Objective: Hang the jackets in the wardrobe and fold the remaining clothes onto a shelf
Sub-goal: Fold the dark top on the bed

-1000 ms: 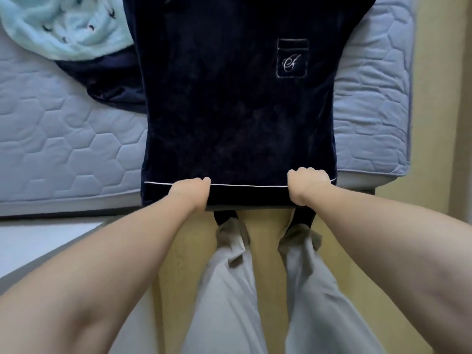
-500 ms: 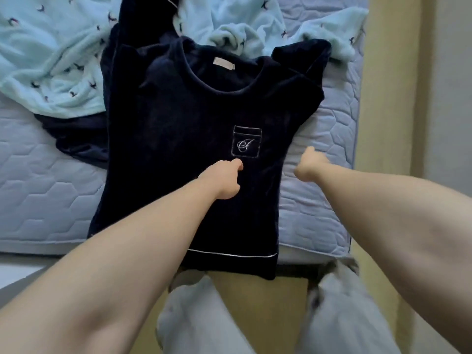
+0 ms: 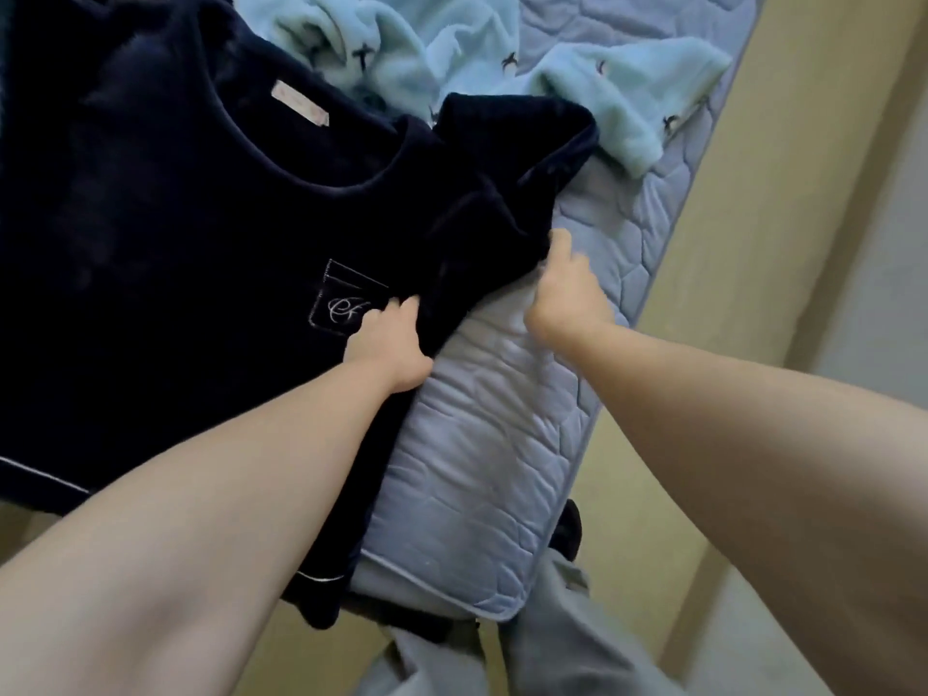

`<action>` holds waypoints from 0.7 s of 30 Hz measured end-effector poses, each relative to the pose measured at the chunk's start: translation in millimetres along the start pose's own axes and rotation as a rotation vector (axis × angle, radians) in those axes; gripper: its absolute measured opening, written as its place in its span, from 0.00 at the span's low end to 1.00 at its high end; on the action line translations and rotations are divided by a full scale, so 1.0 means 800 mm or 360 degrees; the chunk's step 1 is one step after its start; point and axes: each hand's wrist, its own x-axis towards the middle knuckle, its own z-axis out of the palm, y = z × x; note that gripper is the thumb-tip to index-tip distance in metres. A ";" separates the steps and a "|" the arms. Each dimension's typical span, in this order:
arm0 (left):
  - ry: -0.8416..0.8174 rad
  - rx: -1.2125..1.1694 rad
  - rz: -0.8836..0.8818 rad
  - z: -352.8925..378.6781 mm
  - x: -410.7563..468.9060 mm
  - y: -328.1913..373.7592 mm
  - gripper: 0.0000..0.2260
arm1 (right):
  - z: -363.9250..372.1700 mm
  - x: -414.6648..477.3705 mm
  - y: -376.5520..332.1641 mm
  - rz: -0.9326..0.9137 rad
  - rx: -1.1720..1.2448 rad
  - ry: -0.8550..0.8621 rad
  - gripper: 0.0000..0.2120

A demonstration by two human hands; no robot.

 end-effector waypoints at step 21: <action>0.0322 -0.1509 -0.0859 -0.077 0.145 0.083 0.33 | -0.108 0.102 -0.002 -0.0654 -0.0806 -0.1453 0.18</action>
